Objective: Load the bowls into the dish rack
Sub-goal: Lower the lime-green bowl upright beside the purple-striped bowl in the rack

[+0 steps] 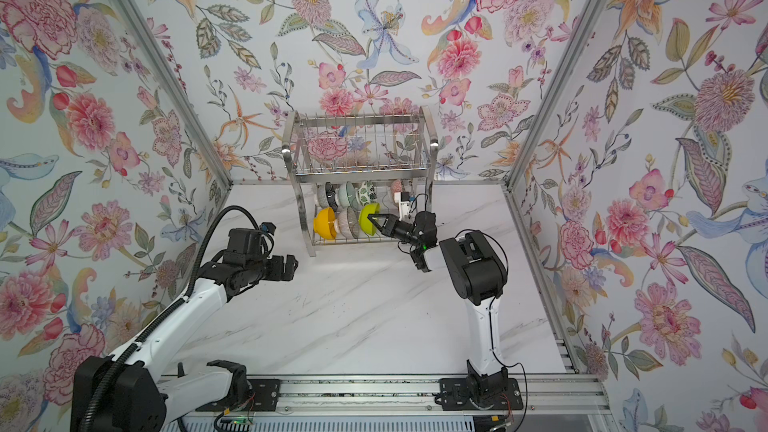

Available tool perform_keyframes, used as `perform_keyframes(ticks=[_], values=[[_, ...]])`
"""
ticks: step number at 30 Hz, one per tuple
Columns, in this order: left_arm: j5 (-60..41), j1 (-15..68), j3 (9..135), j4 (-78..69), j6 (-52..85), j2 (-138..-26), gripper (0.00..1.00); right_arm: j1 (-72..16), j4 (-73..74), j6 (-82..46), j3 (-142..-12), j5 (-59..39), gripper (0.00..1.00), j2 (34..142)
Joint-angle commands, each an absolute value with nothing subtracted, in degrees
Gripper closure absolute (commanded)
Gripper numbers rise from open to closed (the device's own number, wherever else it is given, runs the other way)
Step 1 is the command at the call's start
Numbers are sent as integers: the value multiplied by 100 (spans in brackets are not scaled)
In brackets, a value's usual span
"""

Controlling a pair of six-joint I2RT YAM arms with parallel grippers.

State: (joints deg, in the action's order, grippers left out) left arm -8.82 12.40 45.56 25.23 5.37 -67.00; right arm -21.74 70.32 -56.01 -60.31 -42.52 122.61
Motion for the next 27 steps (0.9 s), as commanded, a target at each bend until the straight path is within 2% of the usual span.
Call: perform_keyframes(ticks=[1,27], values=[[-984,1286,4588,2514,439,-6759,1,-2274,7160,-5689,-6147,-4348,97,12397],[-984,1308,4584,2514,448,-6750,1,-2164,6926,-5572,-5981,-4234,96,12323]])
